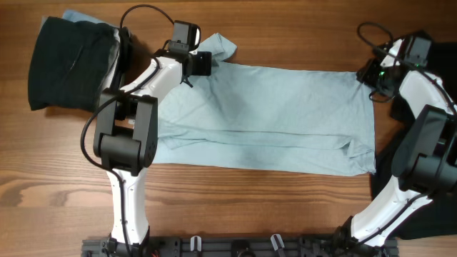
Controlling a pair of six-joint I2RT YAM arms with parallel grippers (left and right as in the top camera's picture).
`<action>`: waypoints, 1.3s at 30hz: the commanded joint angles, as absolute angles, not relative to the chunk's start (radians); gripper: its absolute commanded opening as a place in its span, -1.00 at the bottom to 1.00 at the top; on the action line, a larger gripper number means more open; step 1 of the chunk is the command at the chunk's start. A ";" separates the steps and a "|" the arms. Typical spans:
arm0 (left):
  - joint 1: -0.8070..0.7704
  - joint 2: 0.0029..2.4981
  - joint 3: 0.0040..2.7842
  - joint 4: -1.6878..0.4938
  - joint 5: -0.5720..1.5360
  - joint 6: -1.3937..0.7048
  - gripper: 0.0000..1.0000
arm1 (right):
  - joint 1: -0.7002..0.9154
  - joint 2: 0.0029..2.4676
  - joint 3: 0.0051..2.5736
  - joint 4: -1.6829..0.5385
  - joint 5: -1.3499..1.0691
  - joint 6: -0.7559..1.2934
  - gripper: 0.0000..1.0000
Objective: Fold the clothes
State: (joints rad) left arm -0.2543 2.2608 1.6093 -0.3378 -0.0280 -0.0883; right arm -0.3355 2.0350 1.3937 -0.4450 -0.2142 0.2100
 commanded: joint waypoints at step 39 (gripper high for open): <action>-0.249 2.289 1.616 -0.131 0.133 -0.003 0.11 | -0.326 1.928 1.416 -0.539 -0.270 0.210 -0.91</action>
State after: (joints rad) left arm -0.2539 2.2436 1.6093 -0.1333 0.0532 -0.0433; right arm -0.3325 1.9491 1.4147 -0.5240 -0.2543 0.2146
